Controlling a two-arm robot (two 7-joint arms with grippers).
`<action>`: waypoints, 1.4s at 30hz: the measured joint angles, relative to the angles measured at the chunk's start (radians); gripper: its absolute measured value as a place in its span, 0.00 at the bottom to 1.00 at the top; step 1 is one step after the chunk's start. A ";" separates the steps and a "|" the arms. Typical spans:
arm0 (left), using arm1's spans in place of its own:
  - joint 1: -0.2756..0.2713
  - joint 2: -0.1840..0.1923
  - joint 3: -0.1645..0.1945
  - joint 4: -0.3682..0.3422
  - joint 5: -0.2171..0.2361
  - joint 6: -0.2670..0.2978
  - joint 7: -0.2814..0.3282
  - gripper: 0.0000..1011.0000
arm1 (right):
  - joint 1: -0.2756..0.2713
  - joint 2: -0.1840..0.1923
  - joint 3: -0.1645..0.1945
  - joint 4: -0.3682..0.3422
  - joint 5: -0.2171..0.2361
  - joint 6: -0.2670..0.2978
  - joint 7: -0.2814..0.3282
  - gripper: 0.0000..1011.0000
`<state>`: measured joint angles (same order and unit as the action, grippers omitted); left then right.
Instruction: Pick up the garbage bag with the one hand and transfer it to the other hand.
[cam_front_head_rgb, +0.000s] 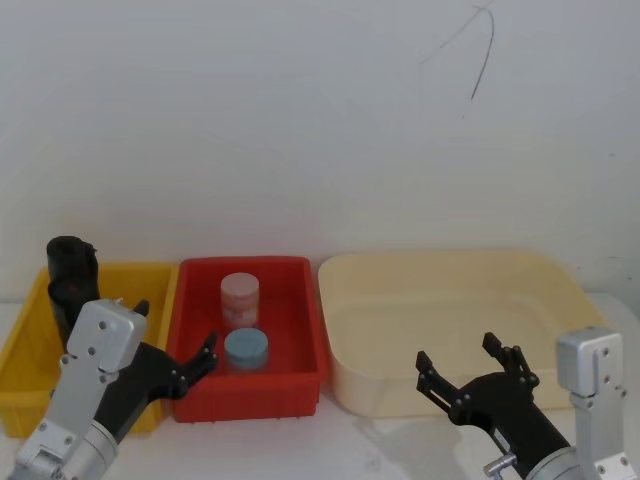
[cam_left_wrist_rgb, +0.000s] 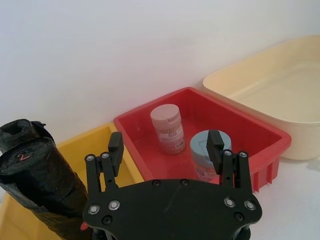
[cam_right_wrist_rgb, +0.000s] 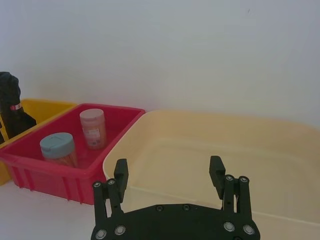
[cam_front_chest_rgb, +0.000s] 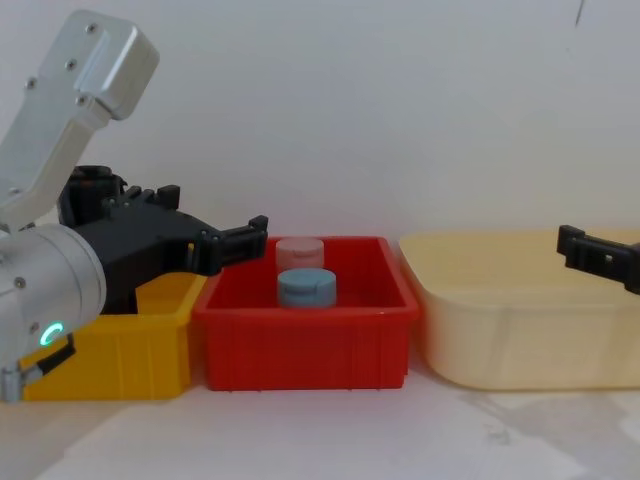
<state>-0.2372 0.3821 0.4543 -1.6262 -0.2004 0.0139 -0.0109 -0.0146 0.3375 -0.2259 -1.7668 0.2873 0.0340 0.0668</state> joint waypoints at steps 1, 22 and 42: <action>0.000 0.000 0.000 0.000 0.000 0.000 0.000 0.99 | 0.000 0.000 0.000 0.000 0.000 0.000 0.000 0.99; 0.000 0.000 0.000 0.000 0.000 0.000 0.000 0.99 | 0.000 0.000 0.000 0.000 0.000 0.000 0.000 0.99; 0.000 0.000 0.000 0.000 0.000 0.000 0.000 0.99 | 0.000 0.000 0.000 0.000 0.000 0.000 0.000 0.99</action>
<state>-0.2372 0.3821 0.4542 -1.6262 -0.2004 0.0139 -0.0109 -0.0146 0.3374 -0.2259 -1.7668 0.2873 0.0340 0.0668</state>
